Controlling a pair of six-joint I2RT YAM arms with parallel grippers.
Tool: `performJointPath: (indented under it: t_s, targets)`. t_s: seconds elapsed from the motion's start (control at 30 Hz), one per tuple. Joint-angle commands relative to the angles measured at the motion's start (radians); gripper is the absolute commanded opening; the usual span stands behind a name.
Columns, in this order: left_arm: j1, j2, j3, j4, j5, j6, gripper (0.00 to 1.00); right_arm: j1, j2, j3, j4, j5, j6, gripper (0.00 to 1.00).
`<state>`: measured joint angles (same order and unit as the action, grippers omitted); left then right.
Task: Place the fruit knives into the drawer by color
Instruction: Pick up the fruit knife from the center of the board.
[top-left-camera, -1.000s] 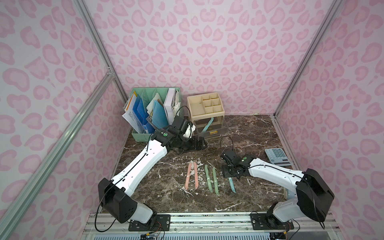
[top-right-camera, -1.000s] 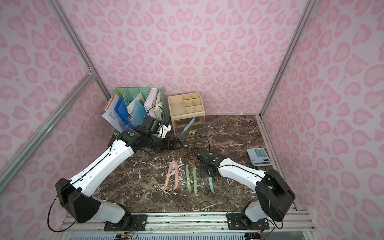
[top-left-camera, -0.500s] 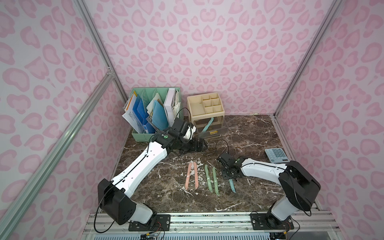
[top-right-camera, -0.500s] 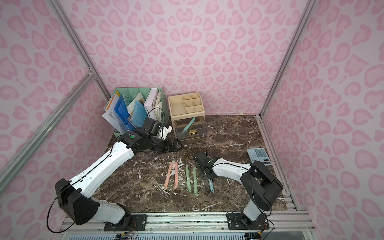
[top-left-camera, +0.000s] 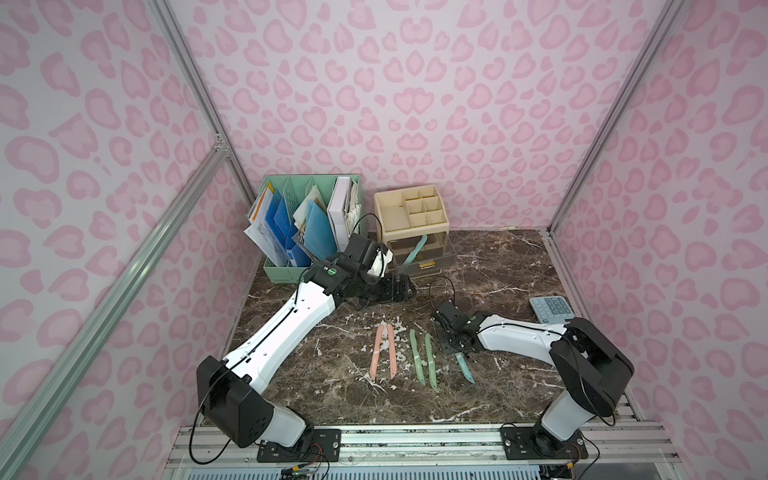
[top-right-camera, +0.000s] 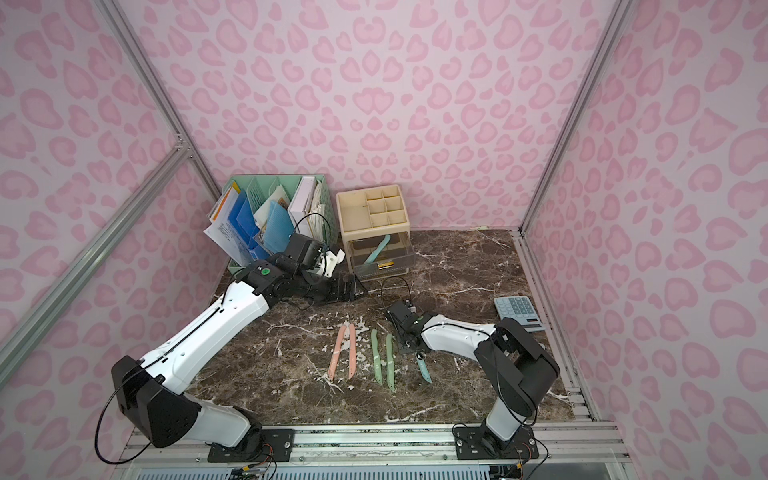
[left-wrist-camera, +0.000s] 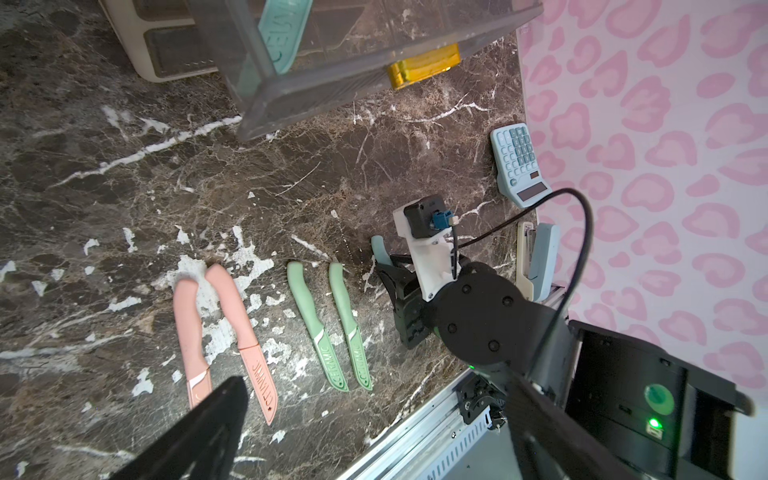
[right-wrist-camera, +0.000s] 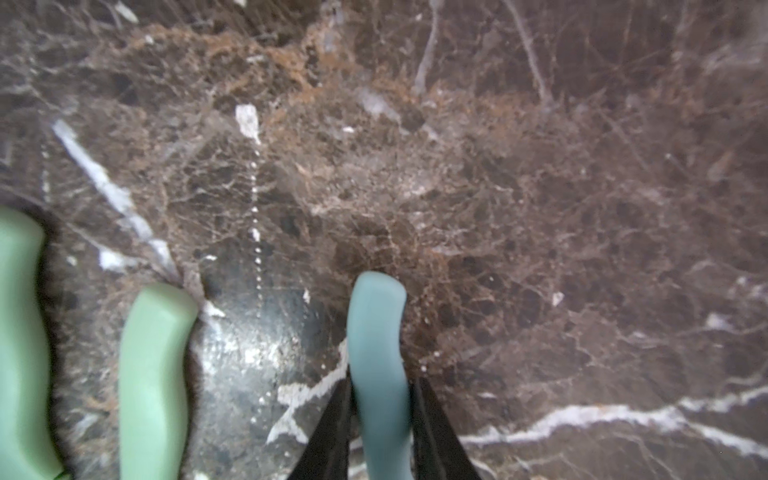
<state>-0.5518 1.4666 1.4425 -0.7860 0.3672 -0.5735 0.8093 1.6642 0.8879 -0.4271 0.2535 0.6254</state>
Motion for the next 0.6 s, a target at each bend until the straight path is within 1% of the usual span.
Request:
performJointPath:
  t_s: [0.0,0.1,0.2,0.33,0.57]
  targets:
    - [0.000,0.005,0.006,-0.001,0.001,0.007,0.98,-0.004,-0.001,-0.009,-0.071,0.022,0.001,0.22]
    - [-0.001,0.010,0.041,-0.010,-0.002,0.011,0.98,-0.007,-0.013,-0.004,-0.082,0.026,0.004,0.19]
    - [0.000,0.016,0.053,-0.015,-0.002,0.015,0.98,-0.014,-0.028,-0.004,-0.089,0.027,0.008,0.16]
    - [0.000,0.020,0.066,-0.019,-0.004,0.017,0.98,-0.019,-0.045,0.004,-0.102,0.028,0.012,0.14]
    - [0.000,0.032,0.103,-0.040,-0.015,0.028,0.98,-0.030,-0.090,0.026,-0.137,0.015,0.023,0.15]
